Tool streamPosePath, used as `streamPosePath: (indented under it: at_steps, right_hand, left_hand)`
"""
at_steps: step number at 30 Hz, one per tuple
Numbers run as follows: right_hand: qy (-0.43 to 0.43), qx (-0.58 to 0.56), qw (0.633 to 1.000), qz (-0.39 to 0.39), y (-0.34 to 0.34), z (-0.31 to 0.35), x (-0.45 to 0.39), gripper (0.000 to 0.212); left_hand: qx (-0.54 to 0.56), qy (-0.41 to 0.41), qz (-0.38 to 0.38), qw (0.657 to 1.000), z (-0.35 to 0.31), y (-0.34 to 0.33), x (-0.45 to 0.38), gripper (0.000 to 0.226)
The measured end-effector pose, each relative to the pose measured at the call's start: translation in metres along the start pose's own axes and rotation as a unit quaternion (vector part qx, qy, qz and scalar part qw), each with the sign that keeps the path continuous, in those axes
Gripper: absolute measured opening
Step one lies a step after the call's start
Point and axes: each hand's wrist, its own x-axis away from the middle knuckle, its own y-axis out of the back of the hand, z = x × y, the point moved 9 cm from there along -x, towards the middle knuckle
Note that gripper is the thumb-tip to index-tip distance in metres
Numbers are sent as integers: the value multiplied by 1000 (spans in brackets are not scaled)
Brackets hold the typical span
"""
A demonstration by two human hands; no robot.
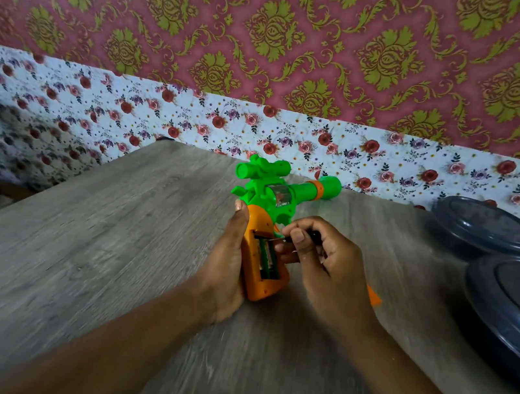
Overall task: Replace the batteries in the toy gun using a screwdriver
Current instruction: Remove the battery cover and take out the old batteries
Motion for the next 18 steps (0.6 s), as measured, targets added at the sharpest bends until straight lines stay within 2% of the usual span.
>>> streamPosePath:
  at_steps: [6, 9, 13, 15, 18]
  right_hand:
    - [-3, 25, 1000, -9, 0, -2, 1, 21]
    - [48, 89, 995, -15, 1, 8, 2, 32]
    - [131, 208, 969, -1, -9, 25, 7, 32]
    - [130, 229, 965, 10, -13, 27, 6, 32]
    - [72, 196, 978, -9, -5, 22, -3, 32]
  left_hand:
    - [-25, -9, 5, 1000, 0, 0, 1, 70]
    - [-43, -23, 11, 999, -2, -3, 2, 62]
    - [-63, -45, 19, 997, -6, -4, 5, 63]
    - [-81, -59, 22, 995, -7, -5, 6, 65]
    - [-111, -82, 18, 990, -6, -6, 7, 74]
